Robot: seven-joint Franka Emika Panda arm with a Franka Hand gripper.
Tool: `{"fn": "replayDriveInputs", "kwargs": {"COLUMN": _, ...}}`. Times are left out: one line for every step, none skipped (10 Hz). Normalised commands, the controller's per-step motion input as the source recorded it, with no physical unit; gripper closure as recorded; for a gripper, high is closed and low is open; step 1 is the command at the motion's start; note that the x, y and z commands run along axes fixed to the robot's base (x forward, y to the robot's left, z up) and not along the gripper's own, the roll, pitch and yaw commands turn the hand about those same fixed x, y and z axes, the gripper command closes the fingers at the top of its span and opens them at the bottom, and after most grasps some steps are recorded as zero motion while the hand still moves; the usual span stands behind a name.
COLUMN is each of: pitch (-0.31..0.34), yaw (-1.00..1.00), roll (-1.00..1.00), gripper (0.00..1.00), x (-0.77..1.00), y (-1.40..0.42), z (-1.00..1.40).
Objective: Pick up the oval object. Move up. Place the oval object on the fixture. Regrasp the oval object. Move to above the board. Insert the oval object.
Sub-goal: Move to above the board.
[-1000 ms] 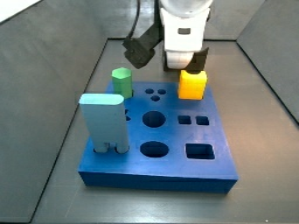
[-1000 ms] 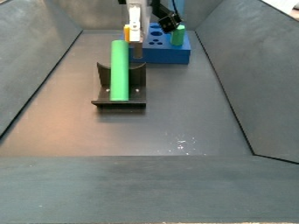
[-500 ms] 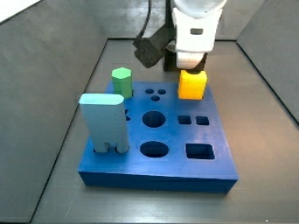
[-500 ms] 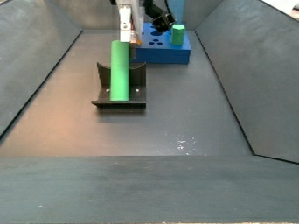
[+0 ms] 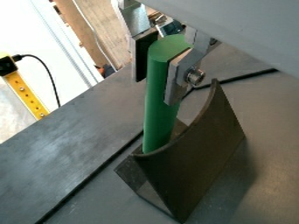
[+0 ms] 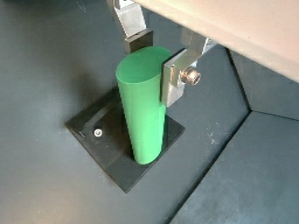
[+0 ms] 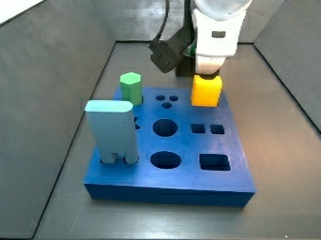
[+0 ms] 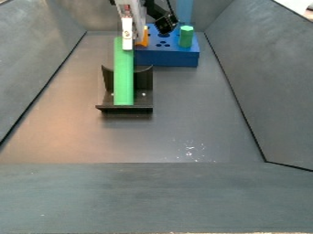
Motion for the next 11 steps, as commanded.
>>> {"fn": "replayDriveInputs", "kwargs": {"pitch": -0.229, "yaw": -0.14, "roll": -0.41, "gripper": 1.0, "x": -0.1, "y": 0.04, "z": 1.0}}
{"fn": "replayDriveInputs", "kwargs": {"pitch": -0.195, "yaw": -0.18, "roll": -0.37, "gripper": 1.0, "x": -0.12, "y": 0.04, "z": 1.0}}
{"fn": "replayDriveInputs", "kwargs": {"pitch": -0.143, "yaw": -0.2, "roll": -0.32, "gripper": 1.0, "x": -0.11, "y": 0.05, "z": 1.0}}
{"fn": "replayDriveInputs", "kwargs": {"pitch": -0.07, "yaw": -0.21, "roll": -0.25, "gripper": 1.0, "x": -0.11, "y": 0.04, "z": 1.0}}
{"fn": "replayDriveInputs", "kwargs": {"pitch": 0.019, "yaw": -0.2, "roll": -0.19, "gripper": 1.0, "x": -0.1, "y": 0.04, "z": 1.0}}
{"fn": "replayDriveInputs", "kwargs": {"pitch": 0.061, "yaw": -0.18, "roll": -0.16, "gripper": 1.0, "x": -0.1, "y": 0.04, "z": 1.0}}
{"fn": "replayDriveInputs", "kwargs": {"pitch": 0.092, "yaw": -0.14, "roll": -0.14, "gripper": 1.0, "x": -0.1, "y": 0.04, "z": 1.0}}
{"fn": "replayDriveInputs", "kwargs": {"pitch": 0.103, "yaw": -0.12, "roll": -0.14, "gripper": 1.0, "x": -0.1, "y": 0.04, "z": 1.0}}
{"fn": "replayDriveInputs", "kwargs": {"pitch": 0.121, "yaw": -0.06, "roll": -0.12, "gripper": 1.0, "x": -0.1, "y": 0.04, "z": 1.0}}
{"fn": "replayDriveInputs", "kwargs": {"pitch": 0.126, "yaw": -0.05, "roll": -0.11, "gripper": 1.0, "x": -0.1, "y": 0.04, "z": 1.0}}
{"fn": "replayDriveInputs", "kwargs": {"pitch": 0.136, "yaw": -0.01, "roll": -0.1, "gripper": 1.0, "x": -0.09, "y": 0.04, "z": 1.0}}
